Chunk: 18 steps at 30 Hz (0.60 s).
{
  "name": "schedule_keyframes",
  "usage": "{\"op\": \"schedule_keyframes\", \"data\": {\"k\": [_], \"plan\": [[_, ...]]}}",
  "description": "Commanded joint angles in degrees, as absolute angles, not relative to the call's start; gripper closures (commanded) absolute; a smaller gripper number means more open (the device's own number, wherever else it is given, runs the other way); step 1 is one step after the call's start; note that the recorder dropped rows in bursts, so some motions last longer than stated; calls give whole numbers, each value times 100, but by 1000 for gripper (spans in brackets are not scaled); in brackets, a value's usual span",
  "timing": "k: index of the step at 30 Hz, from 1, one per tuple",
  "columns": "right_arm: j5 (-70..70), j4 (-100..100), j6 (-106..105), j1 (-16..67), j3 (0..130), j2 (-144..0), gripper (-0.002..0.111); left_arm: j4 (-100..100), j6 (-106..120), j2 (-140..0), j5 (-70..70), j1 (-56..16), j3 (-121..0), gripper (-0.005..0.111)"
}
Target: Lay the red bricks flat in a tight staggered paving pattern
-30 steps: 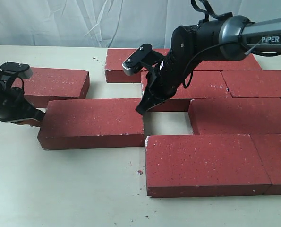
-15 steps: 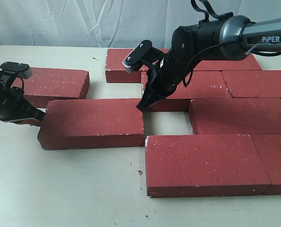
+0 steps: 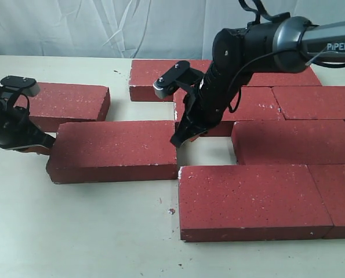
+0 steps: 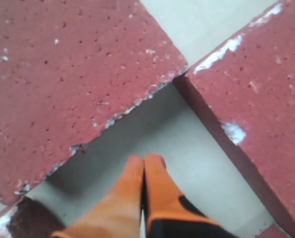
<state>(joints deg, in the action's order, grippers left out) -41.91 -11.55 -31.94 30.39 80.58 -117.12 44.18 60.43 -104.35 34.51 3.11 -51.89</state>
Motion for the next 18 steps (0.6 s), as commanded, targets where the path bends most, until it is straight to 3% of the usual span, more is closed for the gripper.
{"op": "schedule_keyframes", "data": {"k": [1,18], "plan": [[-3885,-1214,-3440,3071,8025,-11841,109,4449,6060,-10433,3476,272,-5201,107],[-3783,-1536,-3537,3322,8068,-11955,109,4449,6060,-10433,3476,272,-5201,107]]}}
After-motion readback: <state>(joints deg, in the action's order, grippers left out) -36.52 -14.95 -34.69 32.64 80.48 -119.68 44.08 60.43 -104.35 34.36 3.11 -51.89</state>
